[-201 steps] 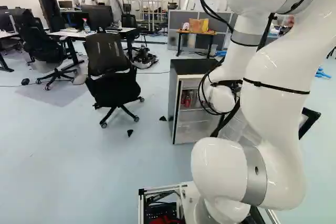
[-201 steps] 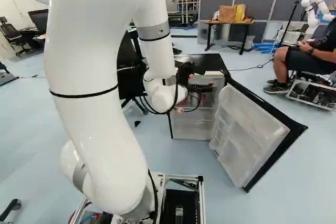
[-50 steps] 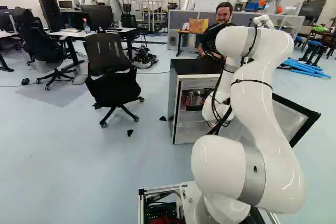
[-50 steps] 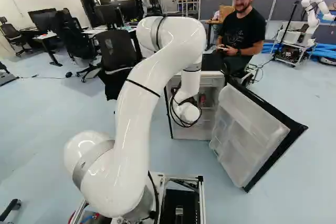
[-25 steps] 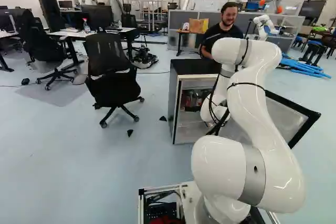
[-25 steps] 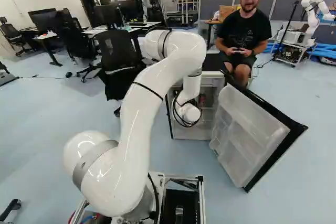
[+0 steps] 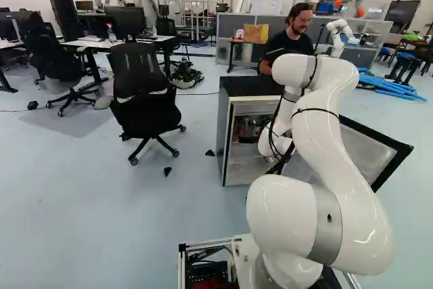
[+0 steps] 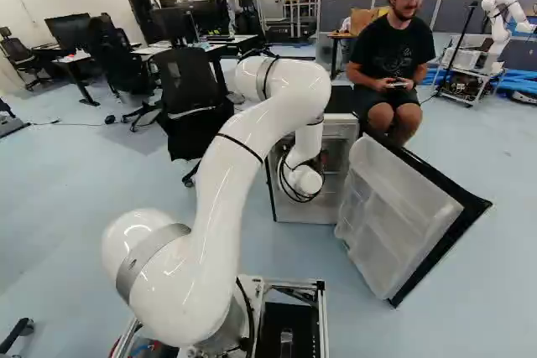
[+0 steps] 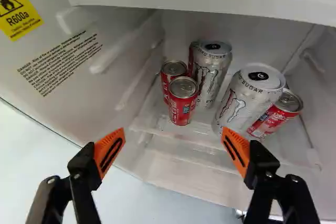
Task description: Grab a drink from the fridge
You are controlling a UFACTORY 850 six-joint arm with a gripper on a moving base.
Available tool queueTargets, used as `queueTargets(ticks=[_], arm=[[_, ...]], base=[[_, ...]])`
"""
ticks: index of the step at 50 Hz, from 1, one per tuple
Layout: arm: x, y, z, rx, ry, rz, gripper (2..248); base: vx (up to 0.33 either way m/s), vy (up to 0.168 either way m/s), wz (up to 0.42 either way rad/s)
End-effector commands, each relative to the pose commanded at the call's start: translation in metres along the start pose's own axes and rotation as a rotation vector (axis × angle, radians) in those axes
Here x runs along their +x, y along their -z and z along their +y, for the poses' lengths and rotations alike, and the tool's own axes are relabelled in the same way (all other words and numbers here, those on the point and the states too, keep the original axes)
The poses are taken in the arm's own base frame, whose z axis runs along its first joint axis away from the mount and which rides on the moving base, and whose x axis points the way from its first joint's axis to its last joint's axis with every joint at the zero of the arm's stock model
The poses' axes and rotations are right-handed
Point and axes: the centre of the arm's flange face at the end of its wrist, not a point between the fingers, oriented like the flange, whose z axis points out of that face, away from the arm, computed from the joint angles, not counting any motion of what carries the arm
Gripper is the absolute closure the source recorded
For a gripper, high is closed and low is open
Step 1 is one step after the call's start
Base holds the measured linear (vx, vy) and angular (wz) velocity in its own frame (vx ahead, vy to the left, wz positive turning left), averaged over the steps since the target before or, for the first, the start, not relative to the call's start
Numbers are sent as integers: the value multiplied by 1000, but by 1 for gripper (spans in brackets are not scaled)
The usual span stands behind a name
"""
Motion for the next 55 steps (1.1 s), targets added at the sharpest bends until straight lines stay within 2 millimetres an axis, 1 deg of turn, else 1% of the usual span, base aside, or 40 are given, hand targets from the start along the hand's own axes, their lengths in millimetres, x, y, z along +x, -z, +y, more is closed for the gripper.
queueTargets(ticks=[1,5,6,11,12,16,17,21,22,26,27,32,33,55], arm=[[0,0,0,0,0,0,11],[0,0,0,0,0,0,11],[0,0,0,0,0,0,25],[0,0,0,0,0,0,25],[0,0,0,0,0,0,37],[0,0,0,0,0,0,37],[0,0,0,0,0,0,49],[0,0,0,0,0,0,49],[0,0,0,0,0,0,61],[0,0,0,0,0,0,61],[0,0,0,0,0,0,73],[0,0,0,0,0,0,73],[0,0,0,0,0,0,87],[0,-3,1,0,4,-5,85]], base=[[0,0,0],[0,0,0],[0,0,0],[0,0,0],[0,0,0],[0,0,0],[0,0,0],[0,0,0],[0,0,0],[0,0,0],[0,0,0],[0,0,0],[0,0,0],[0,0,0]])
